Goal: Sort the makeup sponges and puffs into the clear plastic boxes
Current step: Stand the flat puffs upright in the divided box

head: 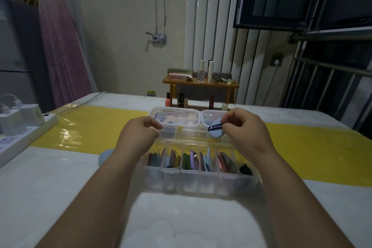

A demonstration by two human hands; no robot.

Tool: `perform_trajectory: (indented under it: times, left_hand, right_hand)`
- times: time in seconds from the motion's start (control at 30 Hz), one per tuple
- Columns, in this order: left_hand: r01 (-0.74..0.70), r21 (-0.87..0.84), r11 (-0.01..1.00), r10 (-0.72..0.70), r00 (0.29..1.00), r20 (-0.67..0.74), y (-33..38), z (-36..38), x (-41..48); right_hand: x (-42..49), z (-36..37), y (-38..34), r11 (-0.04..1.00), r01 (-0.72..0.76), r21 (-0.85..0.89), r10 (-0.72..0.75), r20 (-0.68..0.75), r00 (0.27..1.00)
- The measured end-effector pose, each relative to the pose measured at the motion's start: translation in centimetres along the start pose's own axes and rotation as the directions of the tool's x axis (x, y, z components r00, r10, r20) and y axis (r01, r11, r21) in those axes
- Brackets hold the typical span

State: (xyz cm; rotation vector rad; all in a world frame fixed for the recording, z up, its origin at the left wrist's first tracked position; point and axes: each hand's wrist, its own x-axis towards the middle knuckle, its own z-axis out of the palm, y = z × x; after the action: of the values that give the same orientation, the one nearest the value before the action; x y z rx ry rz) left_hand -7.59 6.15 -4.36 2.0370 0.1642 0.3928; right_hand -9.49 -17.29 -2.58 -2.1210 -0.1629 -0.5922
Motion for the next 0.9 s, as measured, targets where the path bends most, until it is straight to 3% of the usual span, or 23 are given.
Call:
perform_trajectory:
  times: [0.23,0.57,0.9]
  left_hand:
    - [0.167,-0.093,0.981,-0.159,0.983,0.09,-0.8,0.4,0.7]
    - [0.194,-0.241,0.951,-0.192,0.981,0.03,-1.6,0.8,1.6]
    - [0.226,-0.268,0.937,-0.233,0.972,0.005,-2.3,0.4,2.4]
  right_hand:
    - [0.2,-1.3,0.2,0.999,-0.04,-0.021,0.039,-0.027,0.999]
    - [0.4,-1.7,0.9,0.997,-0.045,-0.062,0.042,-0.047,0.998]
    - [0.4,-1.6,1.1,0.964,-0.124,-0.237,0.158,0.129,0.979]
